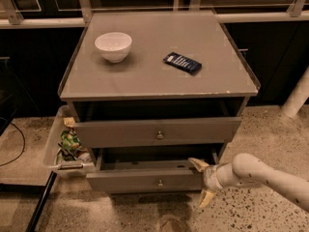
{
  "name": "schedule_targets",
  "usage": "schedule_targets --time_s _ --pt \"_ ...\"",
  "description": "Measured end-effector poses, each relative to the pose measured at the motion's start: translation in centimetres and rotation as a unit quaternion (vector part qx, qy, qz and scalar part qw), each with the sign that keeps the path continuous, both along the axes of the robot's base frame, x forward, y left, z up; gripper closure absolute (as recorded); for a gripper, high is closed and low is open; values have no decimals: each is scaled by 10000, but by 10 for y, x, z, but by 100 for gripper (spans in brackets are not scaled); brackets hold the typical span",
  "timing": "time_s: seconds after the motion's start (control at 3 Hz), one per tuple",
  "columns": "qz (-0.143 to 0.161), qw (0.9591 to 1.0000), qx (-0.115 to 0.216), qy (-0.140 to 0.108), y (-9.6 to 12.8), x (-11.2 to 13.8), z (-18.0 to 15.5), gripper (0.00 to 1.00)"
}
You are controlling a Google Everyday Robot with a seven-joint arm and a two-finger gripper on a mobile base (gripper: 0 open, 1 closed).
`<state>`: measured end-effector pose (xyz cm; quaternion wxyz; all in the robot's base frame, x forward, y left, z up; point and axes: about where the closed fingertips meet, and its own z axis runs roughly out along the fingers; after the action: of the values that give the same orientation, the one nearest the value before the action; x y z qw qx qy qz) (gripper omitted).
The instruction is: Open middle drawer
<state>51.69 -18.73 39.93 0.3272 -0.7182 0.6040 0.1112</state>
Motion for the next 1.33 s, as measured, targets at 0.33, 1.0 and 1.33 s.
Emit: schedule_targets --time_s 0.33,1.0,1.33 --pt "0 10000 0 0 0 0 0 18" --pt "1 10000 0 1 0 0 0 64" --pt "1 10000 1 1 0 0 0 89"
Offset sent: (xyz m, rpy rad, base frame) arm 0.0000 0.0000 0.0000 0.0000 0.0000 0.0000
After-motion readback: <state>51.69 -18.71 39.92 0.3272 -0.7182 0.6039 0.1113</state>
